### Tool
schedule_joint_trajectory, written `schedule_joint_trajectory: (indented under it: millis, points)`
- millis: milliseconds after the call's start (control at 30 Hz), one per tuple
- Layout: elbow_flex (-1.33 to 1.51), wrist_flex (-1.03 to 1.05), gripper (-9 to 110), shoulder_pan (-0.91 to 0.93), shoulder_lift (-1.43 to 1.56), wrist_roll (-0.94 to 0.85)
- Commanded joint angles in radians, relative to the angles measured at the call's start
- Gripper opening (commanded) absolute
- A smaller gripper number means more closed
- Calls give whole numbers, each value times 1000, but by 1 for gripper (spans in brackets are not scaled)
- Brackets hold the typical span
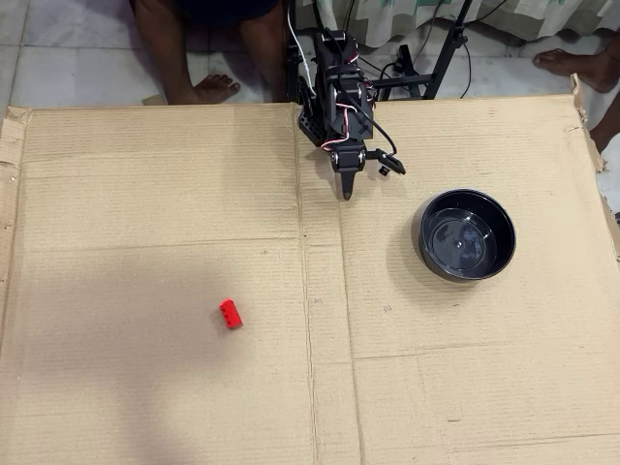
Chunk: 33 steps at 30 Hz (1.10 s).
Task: Grasp a lego block and put it in the bin.
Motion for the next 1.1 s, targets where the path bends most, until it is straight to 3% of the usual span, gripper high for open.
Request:
schedule_joint_trajectory:
  millis: [0, 433, 667, 833, 1067]
  points:
    - [-37, 2, 0, 5, 9, 6]
    - [-61, 8, 0, 17, -3, -6]
    - [-330, 3, 1, 23, -49, -8]
    - [-540, 3, 16, 133, -334, -32]
    - [-999, 15, 39, 146, -893, -95]
